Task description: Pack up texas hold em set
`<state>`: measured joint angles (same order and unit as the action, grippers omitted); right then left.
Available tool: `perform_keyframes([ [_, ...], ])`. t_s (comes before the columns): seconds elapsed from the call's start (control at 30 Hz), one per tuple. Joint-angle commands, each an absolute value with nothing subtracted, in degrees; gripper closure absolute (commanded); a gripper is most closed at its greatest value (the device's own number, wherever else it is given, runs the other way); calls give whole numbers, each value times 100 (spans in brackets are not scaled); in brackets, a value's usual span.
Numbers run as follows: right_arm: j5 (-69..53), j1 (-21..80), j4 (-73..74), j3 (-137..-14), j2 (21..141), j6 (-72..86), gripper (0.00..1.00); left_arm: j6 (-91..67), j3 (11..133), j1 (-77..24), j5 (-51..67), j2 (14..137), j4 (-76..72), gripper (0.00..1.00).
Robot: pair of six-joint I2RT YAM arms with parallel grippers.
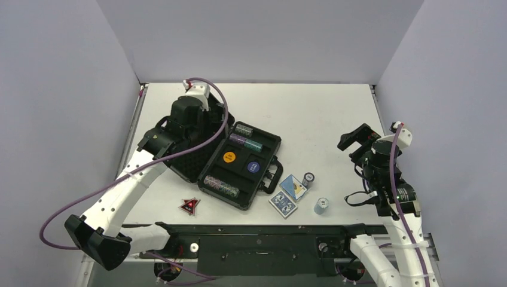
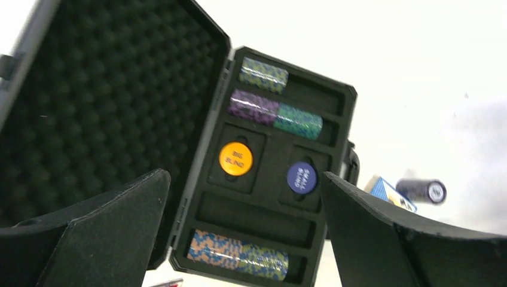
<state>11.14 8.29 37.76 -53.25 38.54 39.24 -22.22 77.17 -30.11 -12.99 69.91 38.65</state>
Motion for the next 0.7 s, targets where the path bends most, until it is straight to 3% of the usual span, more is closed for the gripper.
perform_keyframes([
  [0.0, 1349, 843, 4147, -5294, 3940, 4246, 0, -2121, 7629, -3569, -1182, 6902, 4111, 4],
  [0.33, 1218, 852, 5117, -5497, 4197, 4037, 0, -2576, 6969, -4314, -968, 6992, 4066, 4],
  [0.67, 254, 985, 5759, -5202, 4042, 4402, 0, -3267, 6513, -4436, -847, 6588, 4723, 3],
])
